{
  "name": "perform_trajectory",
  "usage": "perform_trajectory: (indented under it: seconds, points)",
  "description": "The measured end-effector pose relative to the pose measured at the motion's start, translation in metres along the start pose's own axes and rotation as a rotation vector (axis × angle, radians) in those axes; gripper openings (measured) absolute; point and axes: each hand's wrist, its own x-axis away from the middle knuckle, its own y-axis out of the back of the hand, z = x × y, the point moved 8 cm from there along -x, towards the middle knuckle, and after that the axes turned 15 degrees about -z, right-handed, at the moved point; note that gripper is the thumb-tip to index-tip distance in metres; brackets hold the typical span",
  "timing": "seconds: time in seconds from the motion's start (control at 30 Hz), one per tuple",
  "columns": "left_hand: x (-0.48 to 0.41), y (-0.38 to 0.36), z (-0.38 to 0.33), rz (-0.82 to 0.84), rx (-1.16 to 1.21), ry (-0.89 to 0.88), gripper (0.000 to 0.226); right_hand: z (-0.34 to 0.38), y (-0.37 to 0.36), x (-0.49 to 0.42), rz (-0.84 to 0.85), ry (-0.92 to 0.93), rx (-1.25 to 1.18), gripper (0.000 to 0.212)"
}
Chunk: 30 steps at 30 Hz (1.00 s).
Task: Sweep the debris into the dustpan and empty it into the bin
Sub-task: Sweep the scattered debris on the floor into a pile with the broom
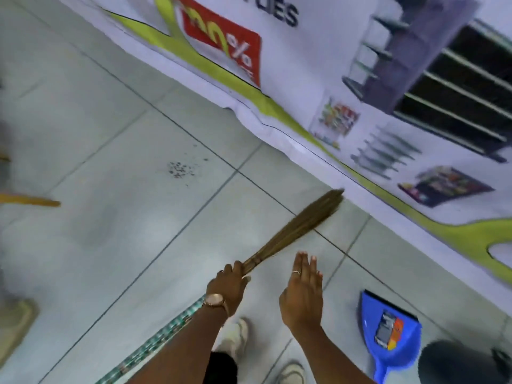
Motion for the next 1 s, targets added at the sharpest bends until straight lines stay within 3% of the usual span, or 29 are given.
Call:
perform_trajectory:
  seconds: [0.27,0.43,0.57,0.7,0.83,1.0]
  points:
    - [-0.083,0.035,0.200,0.025,0.222,0.323,0.030,0.185,-0.024,-0.090,-0.063,0.150,-0.058,0.080]
    - [-0.144,-0.002,0.292,0.072,0.217,0.349,0.032,0.249,-0.105,-0.143,-0.052,-0.009,-0.096,0.077]
    - [-0.194,-0.057,0.328,0.116,0.186,0.258,0.035,0.286,-0.196,-0.166,-0.014,0.041,-0.083,0.077]
    - [-0.232,-0.100,0.326,0.045,0.159,0.149,0.041,0.297,-0.269,-0.172,0.030,0.133,-0.013,0.074]
    - [-0.263,-0.152,0.346,-0.003,0.250,0.230,0.038,0.290,-0.334,-0.173,0.071,0.199,0.069,0.069]
    - [-0.300,-0.165,0.385,-0.142,0.339,0.289,0.030,0.302,-0.367,-0.181,0.095,0.303,0.089,0.069]
